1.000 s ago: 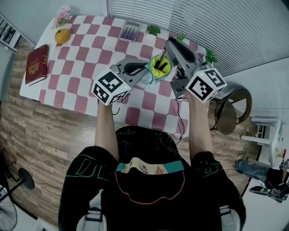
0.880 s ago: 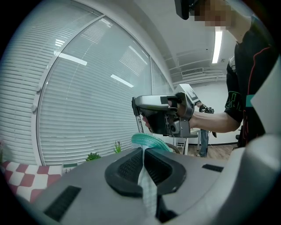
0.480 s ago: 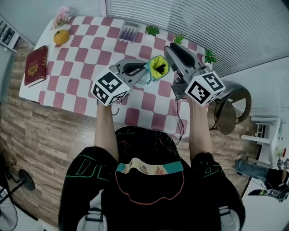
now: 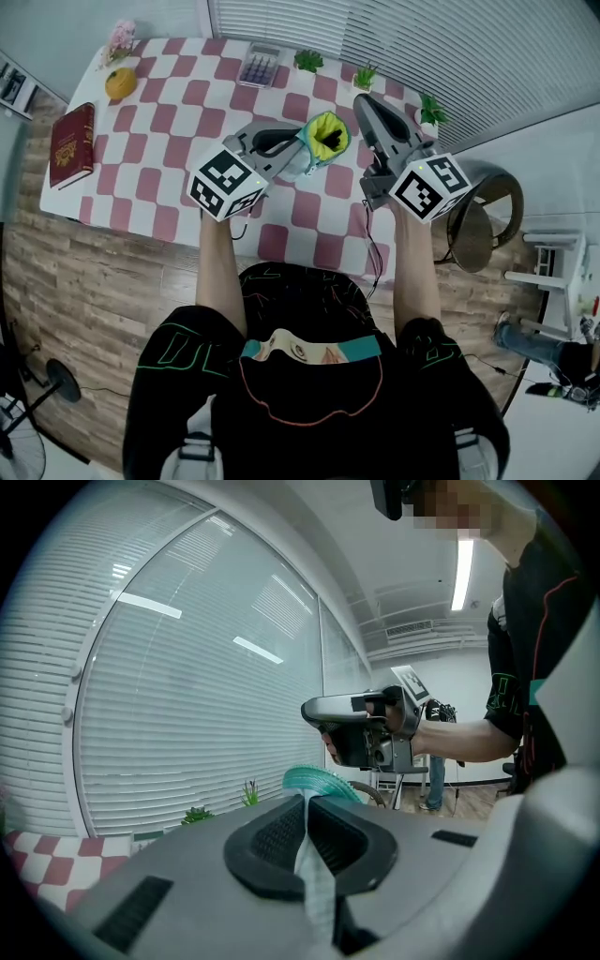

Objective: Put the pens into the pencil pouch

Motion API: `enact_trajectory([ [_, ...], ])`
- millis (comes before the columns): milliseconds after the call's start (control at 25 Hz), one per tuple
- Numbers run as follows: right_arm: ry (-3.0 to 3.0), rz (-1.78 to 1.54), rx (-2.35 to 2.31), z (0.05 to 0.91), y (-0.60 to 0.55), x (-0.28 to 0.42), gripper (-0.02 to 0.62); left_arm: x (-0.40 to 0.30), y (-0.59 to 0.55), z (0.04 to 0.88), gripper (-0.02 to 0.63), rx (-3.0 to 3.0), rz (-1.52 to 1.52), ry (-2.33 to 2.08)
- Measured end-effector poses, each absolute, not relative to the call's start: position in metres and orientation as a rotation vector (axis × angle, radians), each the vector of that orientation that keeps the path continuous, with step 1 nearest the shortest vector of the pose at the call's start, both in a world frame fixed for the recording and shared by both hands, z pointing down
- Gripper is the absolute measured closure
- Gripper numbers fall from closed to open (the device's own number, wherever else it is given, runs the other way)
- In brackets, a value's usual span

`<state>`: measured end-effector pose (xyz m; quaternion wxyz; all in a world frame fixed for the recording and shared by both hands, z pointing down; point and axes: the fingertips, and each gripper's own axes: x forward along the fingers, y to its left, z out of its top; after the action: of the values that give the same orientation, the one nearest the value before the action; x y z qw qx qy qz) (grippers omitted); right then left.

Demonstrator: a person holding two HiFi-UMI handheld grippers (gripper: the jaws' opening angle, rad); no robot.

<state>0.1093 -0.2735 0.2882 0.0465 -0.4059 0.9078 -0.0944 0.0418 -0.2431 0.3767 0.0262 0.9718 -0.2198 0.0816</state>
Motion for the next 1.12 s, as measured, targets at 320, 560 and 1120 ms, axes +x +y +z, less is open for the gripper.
enact_trajectory([
  [320, 2.702, -0.277, -1.406, 0.293, -0.269, 0.155, 0.594, 0.06, -0.251, 0.371, 0.597, 3.0, 0.25, -0.731],
  [560, 2.611, -0.285, -1.581, 0.295, -0.264, 0.202, 0.594, 0.074, -0.263, 0.351, 0.597, 3.006, 0.177, -0.876],
  [1120, 2.424, -0.249, -1.904, 0.291, -0.242, 0.296, 0.594, 0.096, -0.292, 0.31, 0.597, 2.864, 0.049, -1.276],
])
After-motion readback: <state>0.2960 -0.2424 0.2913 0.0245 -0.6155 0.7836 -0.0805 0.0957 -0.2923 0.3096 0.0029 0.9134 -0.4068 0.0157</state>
